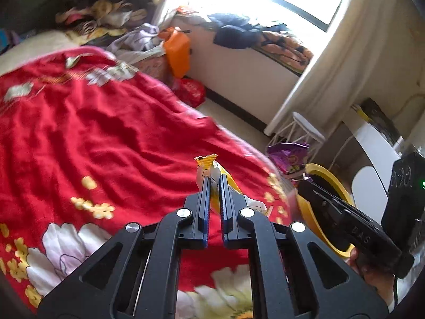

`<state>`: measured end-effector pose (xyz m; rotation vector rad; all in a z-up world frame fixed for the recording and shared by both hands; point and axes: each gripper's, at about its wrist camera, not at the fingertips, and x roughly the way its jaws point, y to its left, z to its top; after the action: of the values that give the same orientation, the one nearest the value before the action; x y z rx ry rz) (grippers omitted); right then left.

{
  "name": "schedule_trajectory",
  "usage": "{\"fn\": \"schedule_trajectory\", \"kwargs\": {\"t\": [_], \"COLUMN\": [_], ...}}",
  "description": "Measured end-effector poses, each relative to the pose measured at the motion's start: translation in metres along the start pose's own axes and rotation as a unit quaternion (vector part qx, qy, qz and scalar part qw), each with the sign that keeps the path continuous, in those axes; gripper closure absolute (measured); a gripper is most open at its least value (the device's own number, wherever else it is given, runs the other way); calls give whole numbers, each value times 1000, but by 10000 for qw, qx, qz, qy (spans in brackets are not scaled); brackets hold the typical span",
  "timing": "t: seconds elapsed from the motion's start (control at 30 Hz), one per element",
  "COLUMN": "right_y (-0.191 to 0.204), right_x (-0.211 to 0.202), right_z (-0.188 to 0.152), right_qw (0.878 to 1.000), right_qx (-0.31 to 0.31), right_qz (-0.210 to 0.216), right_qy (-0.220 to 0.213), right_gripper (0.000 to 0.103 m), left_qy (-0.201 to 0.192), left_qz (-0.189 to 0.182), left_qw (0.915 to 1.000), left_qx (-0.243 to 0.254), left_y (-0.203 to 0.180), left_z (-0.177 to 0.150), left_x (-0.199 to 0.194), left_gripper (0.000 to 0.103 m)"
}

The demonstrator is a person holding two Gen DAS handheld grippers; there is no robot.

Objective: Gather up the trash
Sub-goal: 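Carry the purple wrapper and yellow-white chip bag over the yellow bin opening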

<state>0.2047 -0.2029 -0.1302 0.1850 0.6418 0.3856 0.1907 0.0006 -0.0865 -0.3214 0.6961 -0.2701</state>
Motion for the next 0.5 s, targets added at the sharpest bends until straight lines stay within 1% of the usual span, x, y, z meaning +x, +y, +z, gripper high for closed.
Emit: {"fn": "schedule_trajectory", "kwargs": {"t": [0.17,0.5], "right_y": [-12,-39], "right_x": [-18,-50], "right_z": [-1,-2], "right_qw": [9998,9982], "right_qx": [87,331], "right_qz": [-116,-349], "right_qy": [-132,-352], "right_gripper": [84,84], "left_qy": [-74,-110], "left_qz": [-178,-359], "left_qw": [9996,9979], "left_qx": [218,522], "left_y": [-23,-56], "left_z": [2,-2], "left_x": [-6,-11], "left_gripper": [99,99]}}
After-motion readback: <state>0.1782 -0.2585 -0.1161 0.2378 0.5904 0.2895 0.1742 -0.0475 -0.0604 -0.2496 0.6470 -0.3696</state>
